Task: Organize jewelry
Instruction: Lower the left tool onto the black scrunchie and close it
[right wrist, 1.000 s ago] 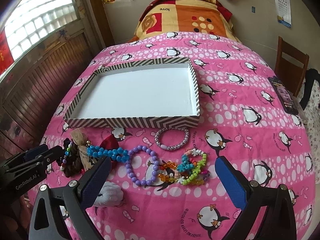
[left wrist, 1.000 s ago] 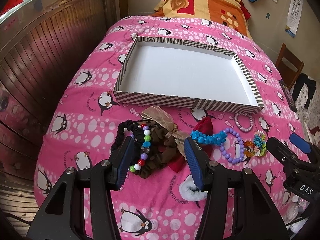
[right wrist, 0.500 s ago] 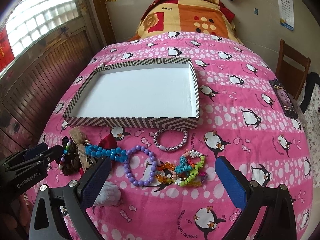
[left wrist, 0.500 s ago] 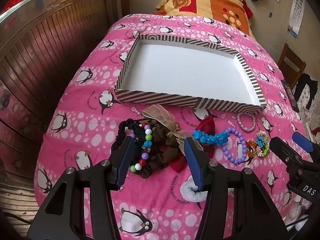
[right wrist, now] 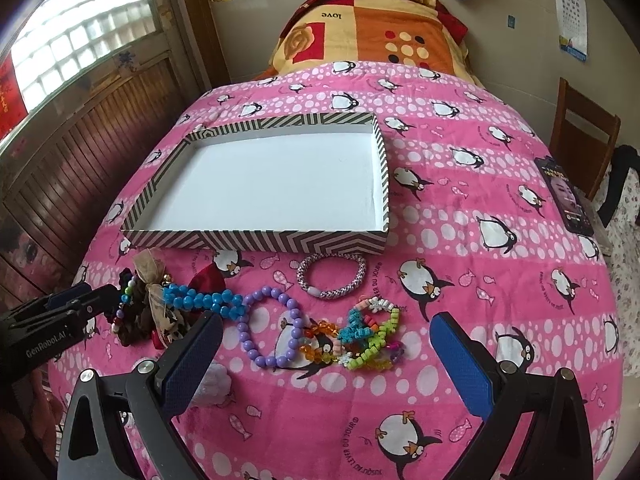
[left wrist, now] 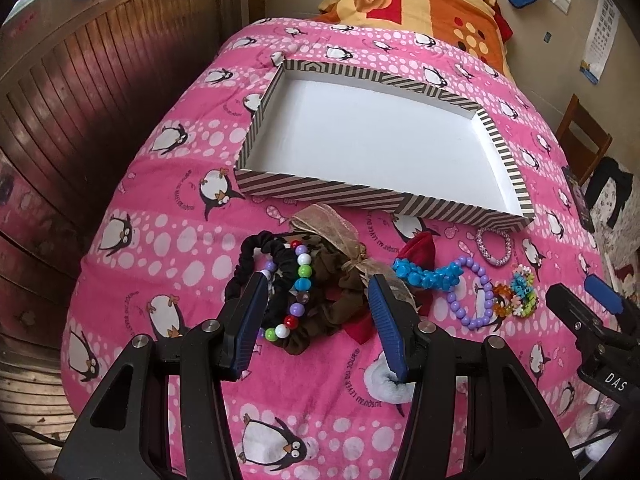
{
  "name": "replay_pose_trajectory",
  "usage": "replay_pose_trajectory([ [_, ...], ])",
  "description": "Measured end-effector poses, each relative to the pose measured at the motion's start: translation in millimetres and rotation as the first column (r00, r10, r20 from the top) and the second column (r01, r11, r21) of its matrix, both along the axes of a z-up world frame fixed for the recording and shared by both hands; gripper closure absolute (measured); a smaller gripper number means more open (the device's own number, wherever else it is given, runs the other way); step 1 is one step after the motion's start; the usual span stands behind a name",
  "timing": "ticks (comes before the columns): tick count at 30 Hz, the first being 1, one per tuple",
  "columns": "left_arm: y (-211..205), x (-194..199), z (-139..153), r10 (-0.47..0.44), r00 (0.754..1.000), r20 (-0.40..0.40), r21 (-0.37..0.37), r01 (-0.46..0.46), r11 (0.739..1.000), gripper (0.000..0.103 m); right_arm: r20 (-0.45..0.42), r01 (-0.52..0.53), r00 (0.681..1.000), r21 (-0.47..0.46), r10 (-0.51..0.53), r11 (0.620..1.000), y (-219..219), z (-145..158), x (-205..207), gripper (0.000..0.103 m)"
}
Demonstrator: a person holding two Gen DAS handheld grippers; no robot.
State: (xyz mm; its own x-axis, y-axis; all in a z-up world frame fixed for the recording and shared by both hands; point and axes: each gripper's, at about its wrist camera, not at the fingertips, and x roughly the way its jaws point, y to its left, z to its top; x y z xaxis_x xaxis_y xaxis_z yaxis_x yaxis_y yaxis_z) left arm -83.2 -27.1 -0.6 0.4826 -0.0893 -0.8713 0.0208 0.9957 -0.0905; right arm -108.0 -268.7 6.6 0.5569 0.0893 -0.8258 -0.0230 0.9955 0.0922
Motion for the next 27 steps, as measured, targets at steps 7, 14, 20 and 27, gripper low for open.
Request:
replay_pose_trajectory([
  [7, 27, 5, 6, 0.056, 0.998, -0.011, -0.029, -0.056, 0.998, 0.051, 0.007, -0.003, 1.0, -0.005, 0.003, 1.0, -4, 2, -1, 0.0],
  [14, 40, 6, 13, 0.088, 0.996, -0.004, -0.03, -0.088, 0.996, 0.051, 0.008, -0.007, 1.0, -0.001, 0.007, 1.0, -7, 4, 0, 0.0],
  [20, 52, 8, 13, 0.114, 0.993, -0.019, -0.048, -0.115, 0.992, 0.051, 0.012, -0.017, 1.0, -0.004, 0.017, 1.0, -6, 6, 2, 0.0],
  [27, 60, 5, 3, 0.11, 0.992, -0.061, -0.046, -0.113, 0.993, 0.051, 0.002, -0.021, 1.0, -0.001, 0.021, 1.0, -5, 2, 5, 0.0],
])
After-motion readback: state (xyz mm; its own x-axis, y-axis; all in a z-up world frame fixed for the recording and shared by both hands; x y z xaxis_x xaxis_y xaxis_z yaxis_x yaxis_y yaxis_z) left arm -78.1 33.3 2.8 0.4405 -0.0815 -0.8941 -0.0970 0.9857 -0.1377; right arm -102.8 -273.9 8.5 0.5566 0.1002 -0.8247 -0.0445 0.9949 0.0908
